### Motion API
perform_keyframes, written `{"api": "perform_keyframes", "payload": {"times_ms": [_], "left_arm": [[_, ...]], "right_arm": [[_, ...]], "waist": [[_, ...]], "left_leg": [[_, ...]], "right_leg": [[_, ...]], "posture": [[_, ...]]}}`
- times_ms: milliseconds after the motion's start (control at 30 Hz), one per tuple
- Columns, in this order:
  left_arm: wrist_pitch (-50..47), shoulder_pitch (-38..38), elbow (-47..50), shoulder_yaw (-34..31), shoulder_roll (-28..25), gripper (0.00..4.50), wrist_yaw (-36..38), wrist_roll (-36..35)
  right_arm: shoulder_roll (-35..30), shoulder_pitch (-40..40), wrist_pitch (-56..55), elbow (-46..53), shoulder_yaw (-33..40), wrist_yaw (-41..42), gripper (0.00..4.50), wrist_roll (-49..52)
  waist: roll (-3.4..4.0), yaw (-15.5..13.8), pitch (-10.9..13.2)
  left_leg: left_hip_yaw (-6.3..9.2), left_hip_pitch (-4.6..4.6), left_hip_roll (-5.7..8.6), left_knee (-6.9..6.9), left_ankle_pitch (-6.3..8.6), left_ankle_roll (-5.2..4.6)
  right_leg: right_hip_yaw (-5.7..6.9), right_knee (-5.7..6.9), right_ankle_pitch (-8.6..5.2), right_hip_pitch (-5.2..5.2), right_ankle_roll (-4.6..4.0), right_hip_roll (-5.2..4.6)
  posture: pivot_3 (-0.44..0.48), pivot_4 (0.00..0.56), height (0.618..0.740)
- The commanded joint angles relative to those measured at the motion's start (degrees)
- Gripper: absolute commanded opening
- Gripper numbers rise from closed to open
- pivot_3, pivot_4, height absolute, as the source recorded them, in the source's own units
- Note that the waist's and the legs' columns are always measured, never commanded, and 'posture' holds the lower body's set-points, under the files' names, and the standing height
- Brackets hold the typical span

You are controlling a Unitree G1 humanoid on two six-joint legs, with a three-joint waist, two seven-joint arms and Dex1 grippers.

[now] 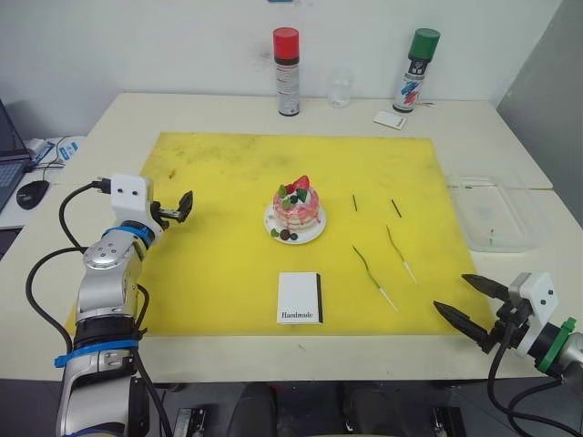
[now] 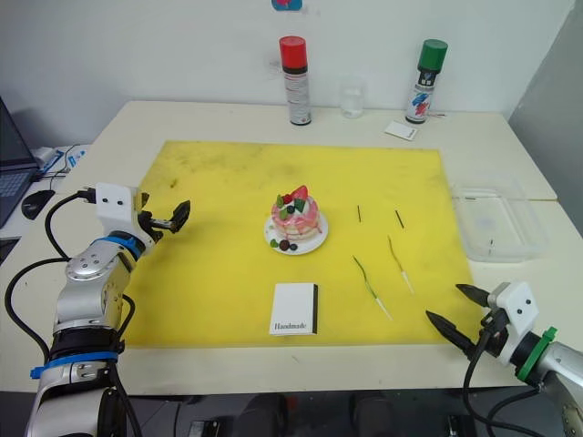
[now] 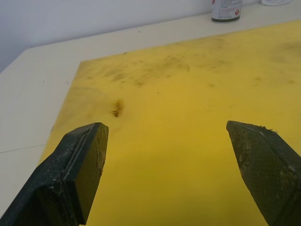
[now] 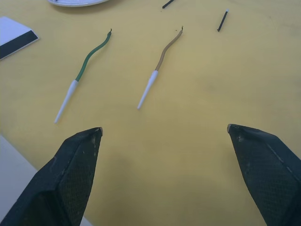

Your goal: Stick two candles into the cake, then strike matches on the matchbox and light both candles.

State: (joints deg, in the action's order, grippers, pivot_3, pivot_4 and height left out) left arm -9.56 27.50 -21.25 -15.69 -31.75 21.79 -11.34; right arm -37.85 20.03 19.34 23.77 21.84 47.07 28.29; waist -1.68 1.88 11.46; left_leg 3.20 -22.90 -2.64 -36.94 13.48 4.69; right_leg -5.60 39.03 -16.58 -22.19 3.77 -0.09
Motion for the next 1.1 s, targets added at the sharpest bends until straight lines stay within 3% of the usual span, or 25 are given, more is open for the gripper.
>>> {"api": "perform_keyframes", "payload": {"times_ms": [33,700,900,1100], "left_arm": [[0.77,0.46,0.92,-0.35,-0.91,4.47,0.04,0.24],[0.50,-0.95,3.12,-1.43,-0.75,4.47,0.24,-1.18],[-1.20,-2.58,10.57,-3.04,-2.79,4.47,7.09,-7.04],[-14.28,-5.30,29.21,1.97,-9.37,4.47,20.80,-17.15]], "right_arm": [[0.10,0.45,-1.83,0.23,1.01,0.35,4.50,-0.20],[0.30,1.67,-4.18,-0.57,-0.44,0.63,4.50,-0.90],[0.58,1.44,-3.95,-0.37,-0.70,0.70,4.50,0.17],[0.97,0.18,-1.77,1.99,-3.62,-1.39,4.50,-0.39]], "waist": [[0.00,0.00,0.00],[0.00,-0.02,0.00],[-0.01,0.00,0.00],[0.02,0.01,-0.03]], "left_leg": [[0.00,0.00,0.00,0.00,0.00,0.00],[0.00,0.00,0.00,0.00,0.00,0.00],[0.00,0.00,-0.01,0.01,0.00,0.00],[-0.01,0.00,-0.02,0.00,0.00,0.00]], "right_leg": [[0.00,0.00,0.00,0.00,0.00,0.00],[0.00,0.00,0.00,0.00,0.00,0.00],[0.00,0.00,0.01,-0.01,-0.03,0.00],[-0.01,0.01,0.00,0.01,-0.01,0.00]], "posture": [[0.000,0.150,0.740],[0.000,0.150,0.740],[0.000,0.150,0.740],[0.000,0.150,0.740]]}}
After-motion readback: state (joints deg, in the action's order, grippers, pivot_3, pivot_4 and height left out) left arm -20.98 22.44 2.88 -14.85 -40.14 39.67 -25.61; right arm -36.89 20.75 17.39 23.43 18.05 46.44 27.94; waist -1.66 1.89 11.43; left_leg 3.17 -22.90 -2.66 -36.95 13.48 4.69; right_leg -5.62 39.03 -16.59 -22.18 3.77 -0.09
